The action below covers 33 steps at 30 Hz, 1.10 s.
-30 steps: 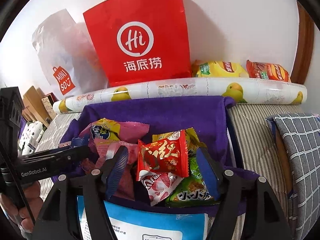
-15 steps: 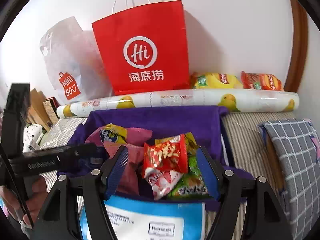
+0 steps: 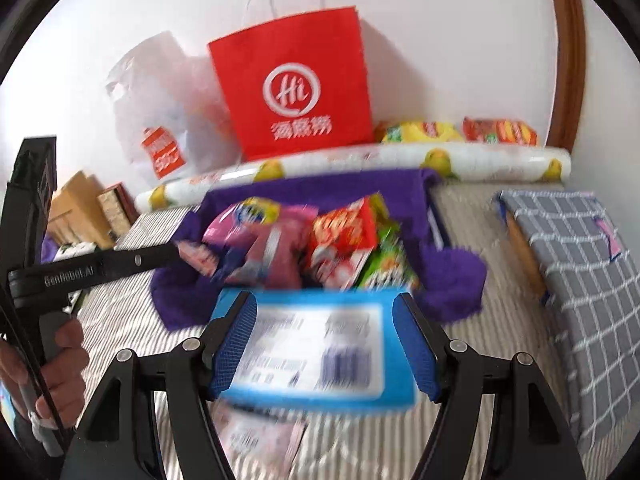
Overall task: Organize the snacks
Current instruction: 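Move both tools back and close the right tool on the white-pink wowo packet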
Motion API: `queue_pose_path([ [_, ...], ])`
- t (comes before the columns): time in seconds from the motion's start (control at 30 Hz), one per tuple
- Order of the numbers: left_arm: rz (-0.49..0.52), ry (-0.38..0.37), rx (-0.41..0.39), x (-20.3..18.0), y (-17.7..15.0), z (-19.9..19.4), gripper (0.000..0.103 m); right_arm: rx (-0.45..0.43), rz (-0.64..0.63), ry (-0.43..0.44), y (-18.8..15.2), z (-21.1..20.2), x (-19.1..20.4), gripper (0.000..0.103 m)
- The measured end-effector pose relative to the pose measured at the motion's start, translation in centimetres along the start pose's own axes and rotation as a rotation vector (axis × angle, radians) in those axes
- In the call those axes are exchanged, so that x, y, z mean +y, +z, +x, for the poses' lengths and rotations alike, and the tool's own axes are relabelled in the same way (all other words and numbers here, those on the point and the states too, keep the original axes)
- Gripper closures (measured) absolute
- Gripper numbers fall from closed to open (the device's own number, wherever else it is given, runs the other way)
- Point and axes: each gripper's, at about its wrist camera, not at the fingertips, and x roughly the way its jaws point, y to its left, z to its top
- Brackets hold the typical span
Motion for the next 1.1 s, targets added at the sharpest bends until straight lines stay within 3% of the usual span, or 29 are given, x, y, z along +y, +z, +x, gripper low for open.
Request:
queue_pose_path([
  [0.13, -0.007, 0.006, 0.001, 0.6, -1.7, -1.1, 0.035, 0.028, -0.011, 0.007, -2.6, -0.8, 0.9, 0.025],
  [0.5, -0.017, 0.036, 0.056, 2.6, -7.1, -1.4, 0.035, 0.179, 0.105, 0.064, -9.3, 0.4, 0.4, 0.025],
  [0.67, -0.071, 0.022, 0.113, 4.6, -8.9, -1.2, 0.035, 0.211, 0.099, 0.078, -10.2, 1.6, 1.1, 0.025],
  [0.83, -0.075, 0.048, 0.107, 6.4, -10.2, -2.2, 0.035, 0.212, 0.060, 0.066, -10.0, 2.5, 2.4, 0.021],
  [0.9, -0.083, 0.049, 0.108, 7.1, -10.5, -2.4, 0.035, 0.217, 0.037, 0.049, -10.0, 2.8, 3.1, 0.015],
  [1.1, -0.099, 0.054, 0.118, 8.1, -11.3, -2.2, 0.035, 0.231, 0.008, 0.017, -10.1, 3.5, 5.1, 0.013],
])
